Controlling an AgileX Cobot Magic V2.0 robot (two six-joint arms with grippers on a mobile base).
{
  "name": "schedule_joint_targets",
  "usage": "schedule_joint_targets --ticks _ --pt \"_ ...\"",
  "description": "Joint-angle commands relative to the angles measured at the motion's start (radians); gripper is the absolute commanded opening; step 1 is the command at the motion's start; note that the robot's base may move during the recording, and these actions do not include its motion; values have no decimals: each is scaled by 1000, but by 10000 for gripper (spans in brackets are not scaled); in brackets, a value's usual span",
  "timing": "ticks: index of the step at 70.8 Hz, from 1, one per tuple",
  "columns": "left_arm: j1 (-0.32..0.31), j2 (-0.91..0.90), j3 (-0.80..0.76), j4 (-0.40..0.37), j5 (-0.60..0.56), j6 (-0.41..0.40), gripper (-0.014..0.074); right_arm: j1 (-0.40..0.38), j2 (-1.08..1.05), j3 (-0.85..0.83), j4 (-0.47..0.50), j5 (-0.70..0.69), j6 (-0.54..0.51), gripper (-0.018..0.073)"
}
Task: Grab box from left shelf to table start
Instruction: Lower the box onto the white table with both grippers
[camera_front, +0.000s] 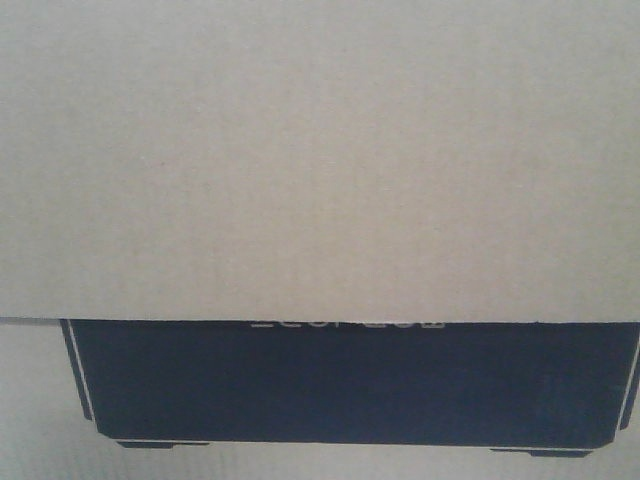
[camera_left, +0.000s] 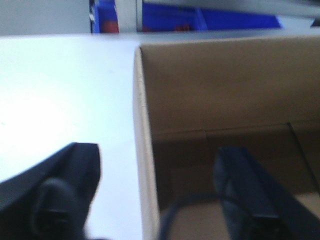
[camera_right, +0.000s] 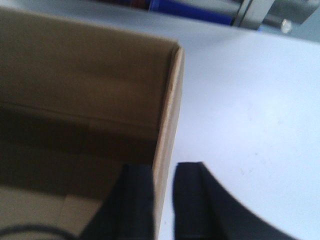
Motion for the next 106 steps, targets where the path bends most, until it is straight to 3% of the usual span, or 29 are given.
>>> schedule_joint_targets --ticks 1,19,38,54,68,106 --pt "-8 -110 44 45 -101 -2 230 1 -109 22 -18 -107 3 64" --pt "-8 -384 340 65 -235 -2 -112 1 -400 326 -18 -262 3 57" --pt "-8 -625 601 65 -348 -2 -104 1 -777 650 -18 -392 3 57" --pt "-8 -849 790 63 -440 -2 -104 1 -1029 818 -18 -420 3 57" --pt "-8 -962 894 65 -505 -2 -104 1 -1028 839 -18 -425 3 57" --pt "-8 -964 934 53 -505 -2 -104 1 -1028 839 -18 -424 3 57"
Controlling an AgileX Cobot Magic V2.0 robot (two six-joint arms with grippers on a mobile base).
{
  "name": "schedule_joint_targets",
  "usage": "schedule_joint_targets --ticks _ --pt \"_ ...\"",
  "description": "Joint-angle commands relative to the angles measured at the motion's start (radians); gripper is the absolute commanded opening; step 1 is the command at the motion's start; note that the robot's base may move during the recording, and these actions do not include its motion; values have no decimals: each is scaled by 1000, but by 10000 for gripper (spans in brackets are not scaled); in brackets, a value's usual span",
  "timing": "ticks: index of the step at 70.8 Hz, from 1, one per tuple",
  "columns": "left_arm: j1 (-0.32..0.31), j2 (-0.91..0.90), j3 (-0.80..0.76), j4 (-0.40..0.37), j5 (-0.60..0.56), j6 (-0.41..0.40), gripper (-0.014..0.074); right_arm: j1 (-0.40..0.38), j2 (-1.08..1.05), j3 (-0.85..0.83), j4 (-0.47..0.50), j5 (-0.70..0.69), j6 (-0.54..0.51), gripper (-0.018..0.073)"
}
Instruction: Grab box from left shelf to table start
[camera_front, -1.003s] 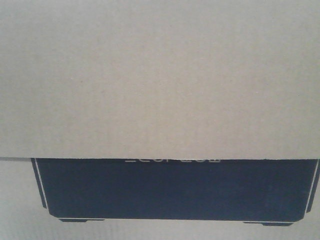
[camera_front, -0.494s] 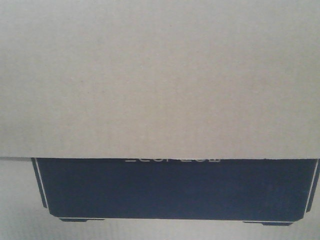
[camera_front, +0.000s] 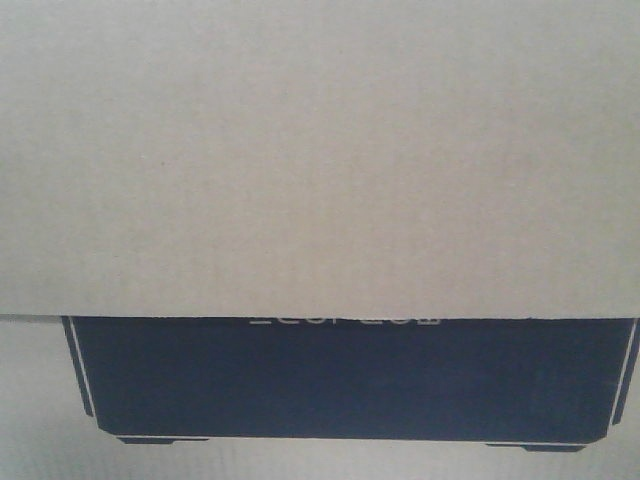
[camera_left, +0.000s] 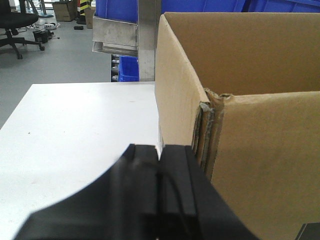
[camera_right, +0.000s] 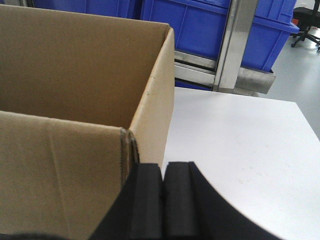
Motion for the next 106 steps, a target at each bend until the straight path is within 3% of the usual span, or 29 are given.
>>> schedule_joint_targets --ticks 1,11,19,33,49,52,106 --pt "-8 12 -25 -5 -96 -2 -104 1 4 -25 -13 -92 -1 57" --pt "-4 12 -23 -5 -94 -2 -104 1 4 -25 -13 -92 -1 57" --pt "40 6 9 -25 -131 -2 -104 1 4 -25 -13 -92 -1 57" --pt "156 -22 176 -82 -314 -2 -104 1 4 -25 -13 -92 -1 57" --pt "168 -22 374 -99 -558 -2 -104 1 4 -25 -13 -92 -1 57" --pt "168 -22 367 -99 -520 -2 -104 1 4 -25 -13 -92 -1 57" --pt "168 -22 370 -99 -546 -2 -104 1 4 -25 -13 -92 -1 57"
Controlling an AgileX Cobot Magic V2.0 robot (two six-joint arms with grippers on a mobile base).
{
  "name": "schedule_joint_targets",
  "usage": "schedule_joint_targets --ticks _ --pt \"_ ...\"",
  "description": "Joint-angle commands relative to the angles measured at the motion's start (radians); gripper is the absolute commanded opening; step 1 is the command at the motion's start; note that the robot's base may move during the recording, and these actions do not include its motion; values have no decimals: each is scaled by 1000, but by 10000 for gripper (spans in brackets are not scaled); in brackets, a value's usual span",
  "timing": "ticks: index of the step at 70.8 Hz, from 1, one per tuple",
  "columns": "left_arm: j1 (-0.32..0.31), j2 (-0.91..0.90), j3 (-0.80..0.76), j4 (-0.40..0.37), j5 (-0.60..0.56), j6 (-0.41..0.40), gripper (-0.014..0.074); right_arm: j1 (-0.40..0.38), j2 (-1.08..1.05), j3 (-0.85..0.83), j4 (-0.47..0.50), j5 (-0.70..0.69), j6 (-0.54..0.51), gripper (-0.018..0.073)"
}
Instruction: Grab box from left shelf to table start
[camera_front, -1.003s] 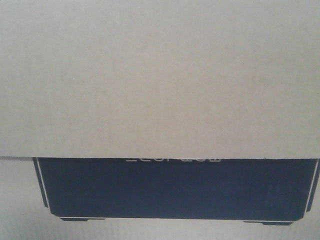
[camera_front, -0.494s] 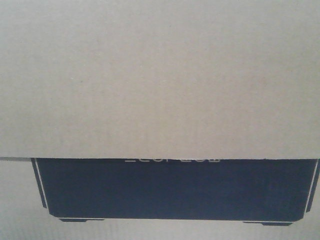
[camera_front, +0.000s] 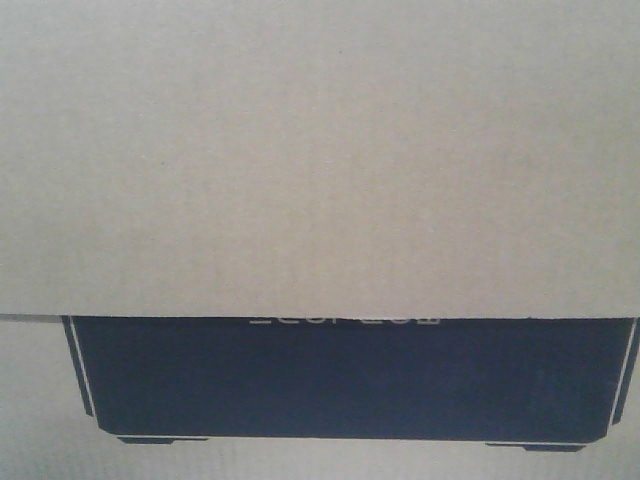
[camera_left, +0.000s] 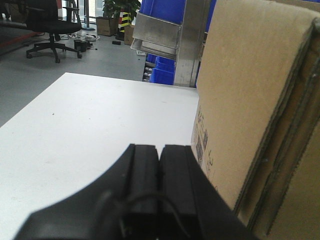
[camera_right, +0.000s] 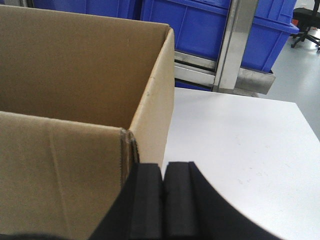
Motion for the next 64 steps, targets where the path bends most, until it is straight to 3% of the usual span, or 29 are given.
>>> schedule_joint_targets --ticks 1,25,42,64 --pt "0 -11 -1 -8 -99 -2 -104 1 4 -25 -13 -90 -1 57" --pt "0 -11 -1 -8 -98 -2 -104 -15 4 28 -3 -132 -1 57" --pt "0 -11 -1 -8 -98 -2 -104 -92 -9 208 5 -374 0 57" --pt "0 -11 -1 -8 -98 -2 -104 -95 -9 441 5 -672 113 57"
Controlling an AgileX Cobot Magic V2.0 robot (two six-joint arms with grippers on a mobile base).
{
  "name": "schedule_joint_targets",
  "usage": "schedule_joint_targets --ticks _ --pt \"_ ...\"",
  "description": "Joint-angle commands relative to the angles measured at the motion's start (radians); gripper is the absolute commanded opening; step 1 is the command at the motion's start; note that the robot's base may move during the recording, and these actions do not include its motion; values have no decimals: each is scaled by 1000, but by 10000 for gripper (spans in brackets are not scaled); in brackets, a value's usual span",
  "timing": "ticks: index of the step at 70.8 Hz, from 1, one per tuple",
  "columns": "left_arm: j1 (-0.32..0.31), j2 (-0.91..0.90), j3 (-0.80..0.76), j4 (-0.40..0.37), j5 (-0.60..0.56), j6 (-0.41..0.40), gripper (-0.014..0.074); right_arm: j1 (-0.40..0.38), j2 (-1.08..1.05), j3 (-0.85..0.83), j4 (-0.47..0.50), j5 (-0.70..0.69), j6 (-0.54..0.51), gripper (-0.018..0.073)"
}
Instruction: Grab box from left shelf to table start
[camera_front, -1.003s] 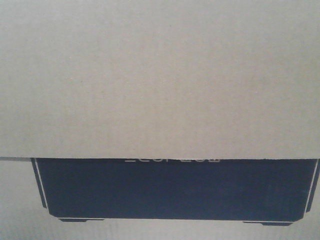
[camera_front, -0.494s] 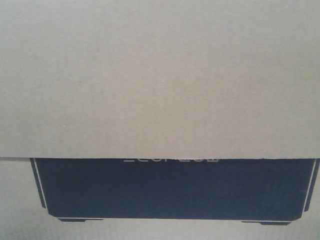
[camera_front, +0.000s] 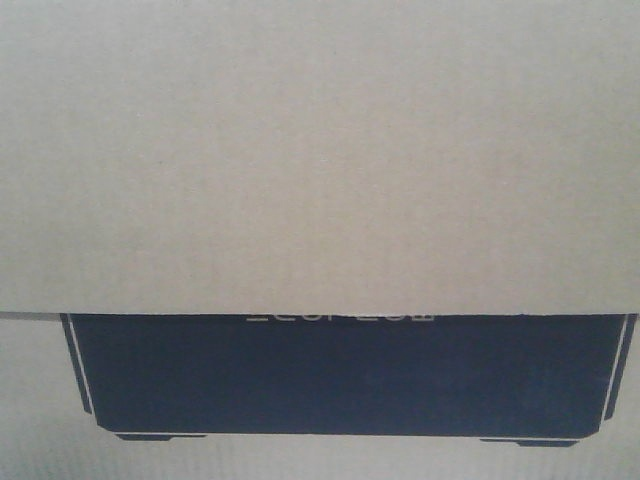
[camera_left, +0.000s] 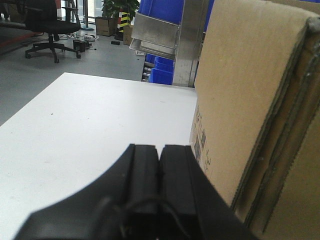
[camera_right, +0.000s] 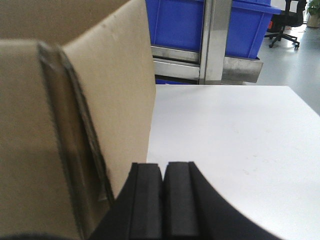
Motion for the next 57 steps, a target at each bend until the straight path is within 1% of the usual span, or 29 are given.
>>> schedule_joint_targets --ticks 1,5,9,57 --pt "0 -11 -1 -7 -98 -2 -104 -6 -9 26 0 -178 28 57" --pt "0 -11 -1 -7 -98 -2 -104 -6 -9 60 0 -228 38 57" --pt "0 -11 -1 -7 -98 -2 -104 -6 -9 64 0 -205 39 57" --pt "0 -11 -1 -7 -89 -2 -104 -6 -9 64 0 -194 39 57"
